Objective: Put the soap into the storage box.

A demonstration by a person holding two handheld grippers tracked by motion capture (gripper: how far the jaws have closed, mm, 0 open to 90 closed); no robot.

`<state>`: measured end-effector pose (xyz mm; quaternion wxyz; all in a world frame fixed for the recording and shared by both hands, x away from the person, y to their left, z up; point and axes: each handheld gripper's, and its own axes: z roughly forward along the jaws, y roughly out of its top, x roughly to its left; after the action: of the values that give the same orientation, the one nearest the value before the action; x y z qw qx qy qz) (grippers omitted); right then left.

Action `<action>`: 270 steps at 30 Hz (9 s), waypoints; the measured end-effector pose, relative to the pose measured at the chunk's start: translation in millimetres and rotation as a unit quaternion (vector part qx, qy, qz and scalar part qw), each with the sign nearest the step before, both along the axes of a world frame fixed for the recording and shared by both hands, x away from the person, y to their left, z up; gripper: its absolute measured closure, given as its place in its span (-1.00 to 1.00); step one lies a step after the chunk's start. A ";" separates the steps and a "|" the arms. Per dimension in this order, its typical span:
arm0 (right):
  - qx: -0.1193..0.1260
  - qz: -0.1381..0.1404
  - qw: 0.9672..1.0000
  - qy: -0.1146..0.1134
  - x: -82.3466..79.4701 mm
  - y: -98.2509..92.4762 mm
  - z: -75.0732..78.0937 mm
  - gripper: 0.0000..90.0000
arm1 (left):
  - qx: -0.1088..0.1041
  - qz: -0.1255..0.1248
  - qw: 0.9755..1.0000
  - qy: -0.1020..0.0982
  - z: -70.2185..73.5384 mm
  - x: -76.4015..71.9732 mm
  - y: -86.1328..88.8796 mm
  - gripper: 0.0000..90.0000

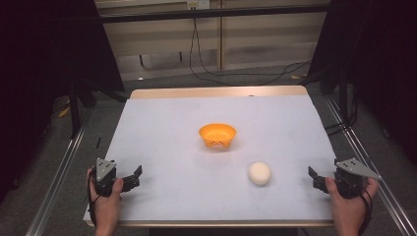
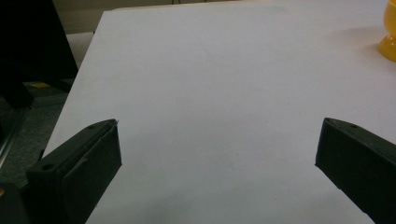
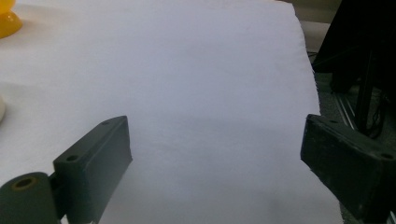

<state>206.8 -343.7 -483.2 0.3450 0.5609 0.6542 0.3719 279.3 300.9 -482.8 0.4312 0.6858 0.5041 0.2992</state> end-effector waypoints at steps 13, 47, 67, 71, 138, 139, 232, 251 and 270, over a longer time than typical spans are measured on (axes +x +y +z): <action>0.000 0.072 0.997 0.014 3.8 -3.2 11.5 -0.63 | -0.014 -0.002 1.000 0.008 -0.3 1.8 2.2 -1.00; -0.068 0.276 0.937 0.204 68.9 52.4 44.1 -0.62 | -0.018 -0.014 1.000 0.022 -0.7 4.5 3.6 -1.00; -0.098 0.330 0.903 0.256 85.8 78.0 44.8 -0.76 | -0.013 -0.017 1.000 0.017 -0.7 3.6 1.6 -1.00; -0.106 0.341 0.896 0.262 87.1 82.7 45.9 -0.76 | -0.013 -0.018 1.000 0.016 -0.7 3.5 1.5 -1.00; -0.125 0.404 0.850 0.315 98.8 151.8 26.8 -0.47 | -0.003 -0.026 1.000 0.011 -0.8 2.4 -0.2 -1.00; -0.126 0.404 0.849 0.317 99.3 151.8 27.0 -0.47 | -0.001 -0.027 1.000 0.013 -0.6 2.3 0.1 -1.00; -0.183 0.447 0.827 0.288 161.2 192.0 74.9 -0.46 | -0.006 -0.029 1.000 0.010 -0.4 1.6 1.4 -1.00; -0.185 0.448 0.825 0.290 180.5 197.9 83.6 -0.46 | -0.005 -0.033 0.999 0.010 -0.3 1.7 1.7 -1.00; -0.191 0.461 0.819 0.285 206.5 229.8 95.1 -0.46 | -0.011 -0.030 0.999 0.010 -0.4 1.5 1.9 -1.00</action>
<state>413.2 -113.9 -388.1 0.0317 0.1981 0.9632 0.1790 280.8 302.8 -483.2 0.4430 0.6984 0.4909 0.2739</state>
